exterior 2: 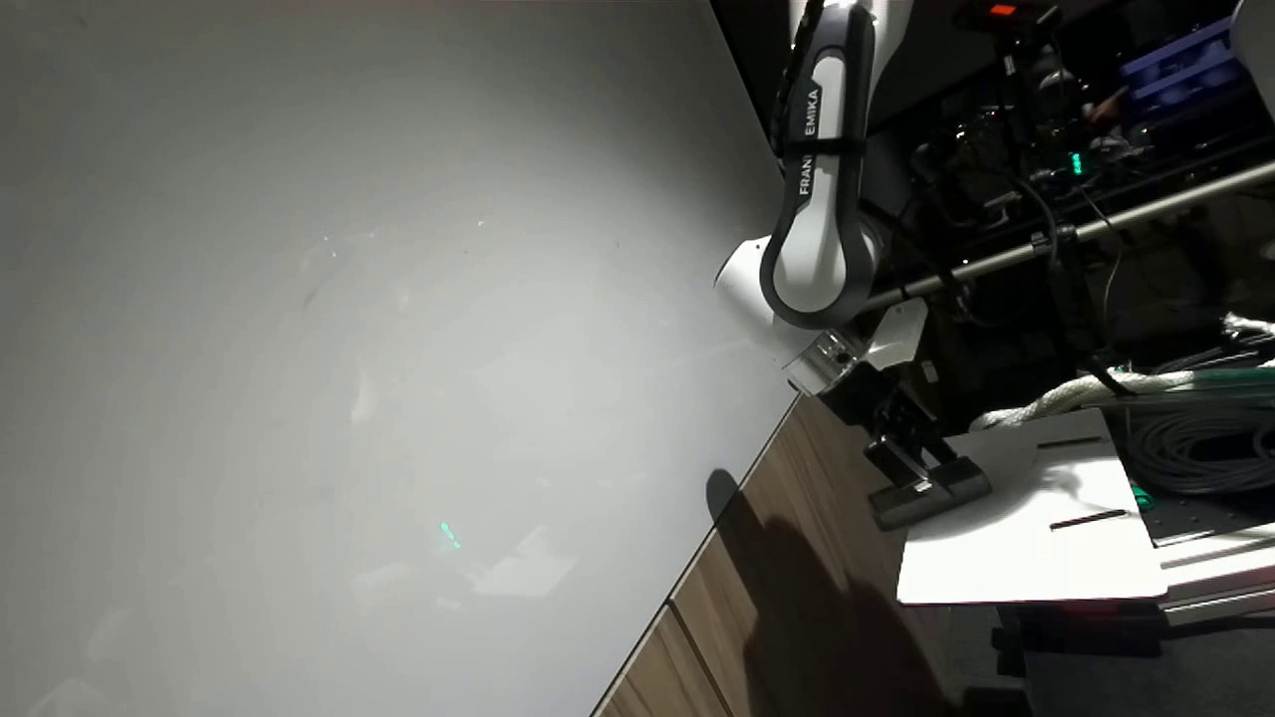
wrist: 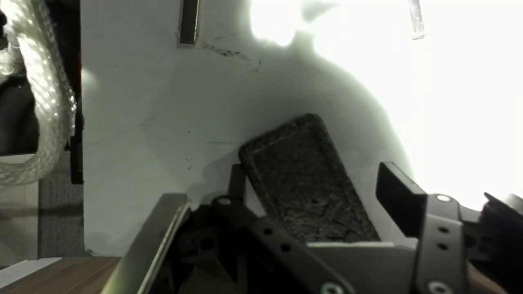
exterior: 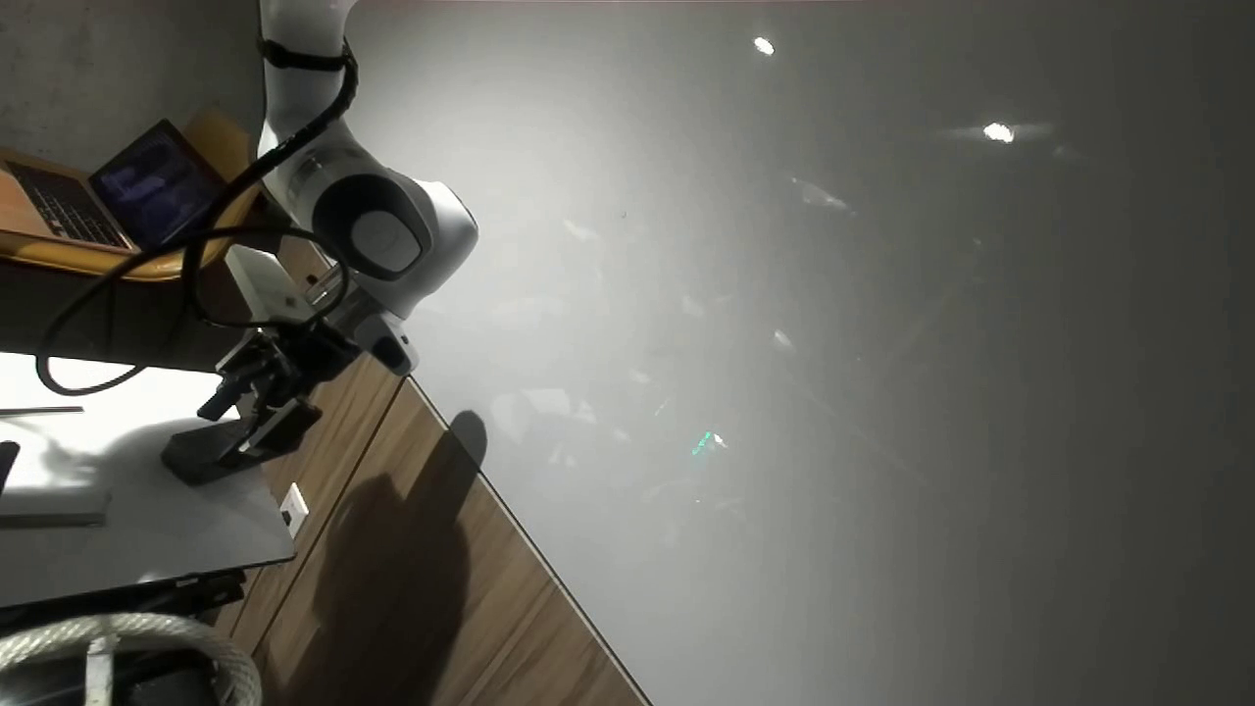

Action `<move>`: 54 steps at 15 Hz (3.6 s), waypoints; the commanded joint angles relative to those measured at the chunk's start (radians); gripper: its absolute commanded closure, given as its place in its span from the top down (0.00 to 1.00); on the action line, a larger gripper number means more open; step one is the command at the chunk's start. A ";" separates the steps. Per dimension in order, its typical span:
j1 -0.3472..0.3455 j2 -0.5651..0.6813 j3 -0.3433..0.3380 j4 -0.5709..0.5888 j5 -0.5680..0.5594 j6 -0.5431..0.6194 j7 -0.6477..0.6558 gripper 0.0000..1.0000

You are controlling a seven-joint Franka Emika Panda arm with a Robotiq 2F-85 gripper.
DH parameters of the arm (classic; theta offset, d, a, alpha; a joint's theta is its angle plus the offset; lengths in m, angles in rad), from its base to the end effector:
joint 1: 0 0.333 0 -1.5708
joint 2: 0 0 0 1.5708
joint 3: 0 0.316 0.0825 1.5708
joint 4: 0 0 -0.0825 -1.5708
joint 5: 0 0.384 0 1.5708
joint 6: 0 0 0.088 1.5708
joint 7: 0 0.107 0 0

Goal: Pick up the eraser from the table and use it to wipe the white board then place it back on the table.

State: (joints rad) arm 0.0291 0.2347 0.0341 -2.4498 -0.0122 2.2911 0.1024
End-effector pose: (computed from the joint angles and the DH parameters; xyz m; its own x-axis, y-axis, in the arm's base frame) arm 0.4366 0.0282 0.1805 0.9238 -0.0338 -0.3814 -0.0214 -0.9991 0.0366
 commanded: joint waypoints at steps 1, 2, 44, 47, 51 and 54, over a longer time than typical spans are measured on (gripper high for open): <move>0.000 0.009 0.010 0.025 0.047 -0.044 -0.034 0.82; 0.001 0.005 0.015 0.024 0.054 -0.051 -0.035 0.83; 0.125 -0.426 0.070 0.021 0.003 0.060 -0.203 1.00; 0.125 -0.426 0.070 0.021 0.003 0.060 -0.204 1.00; 0.125 -0.426 0.070 0.021 0.003 0.060 -0.204 1.00; 0.125 -0.426 0.070 0.021 0.003 0.061 -0.204 1.00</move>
State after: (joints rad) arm 0.1618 -0.1909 0.0954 -2.4303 -0.0113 2.3536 -0.1005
